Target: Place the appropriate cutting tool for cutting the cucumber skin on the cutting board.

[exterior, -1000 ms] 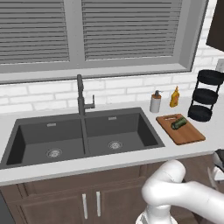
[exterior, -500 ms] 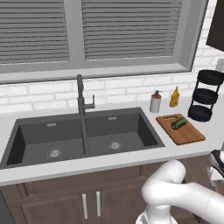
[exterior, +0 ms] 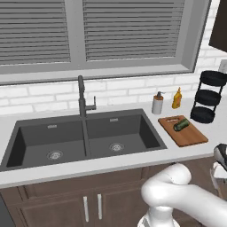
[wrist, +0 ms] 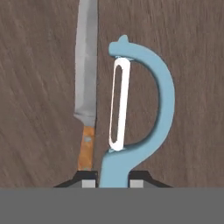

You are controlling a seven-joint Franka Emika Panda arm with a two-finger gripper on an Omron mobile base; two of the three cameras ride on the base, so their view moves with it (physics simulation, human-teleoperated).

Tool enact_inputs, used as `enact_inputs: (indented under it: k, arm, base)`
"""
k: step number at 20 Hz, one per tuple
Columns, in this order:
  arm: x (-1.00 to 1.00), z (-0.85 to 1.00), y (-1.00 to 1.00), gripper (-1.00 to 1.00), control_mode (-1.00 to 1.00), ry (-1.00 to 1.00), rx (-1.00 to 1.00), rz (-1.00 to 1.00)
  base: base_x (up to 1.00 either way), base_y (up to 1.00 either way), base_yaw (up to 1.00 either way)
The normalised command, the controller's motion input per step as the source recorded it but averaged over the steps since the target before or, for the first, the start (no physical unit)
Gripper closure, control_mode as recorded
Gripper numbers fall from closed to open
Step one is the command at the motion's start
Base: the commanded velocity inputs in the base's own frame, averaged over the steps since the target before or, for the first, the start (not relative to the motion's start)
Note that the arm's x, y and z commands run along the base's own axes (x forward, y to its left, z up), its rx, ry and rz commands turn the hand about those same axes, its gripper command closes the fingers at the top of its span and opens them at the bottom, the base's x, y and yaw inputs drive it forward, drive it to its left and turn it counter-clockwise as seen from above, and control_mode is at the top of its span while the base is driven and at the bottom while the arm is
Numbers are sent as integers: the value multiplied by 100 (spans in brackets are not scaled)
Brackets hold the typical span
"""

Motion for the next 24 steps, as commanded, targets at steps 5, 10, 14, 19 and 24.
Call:
enact_inputs:
  k: [5,10,14,19,24]
  arm:
    - [-82,93,20,100,-100,0,0,-16]
    - [-43,100,6,100,-100,-1,-9,-17]
    - [-21,100,0,100,-100,0,-15,-20]
    - [3,100,0,100,-100,0,-18,-20]
    - [41,81,0,100,-100,0,-15,-10]
  base:
    - [0,0,0]
    - [0,0,0]
    - [0,0,0]
    - [0,0,0]
    - [0,0,0]
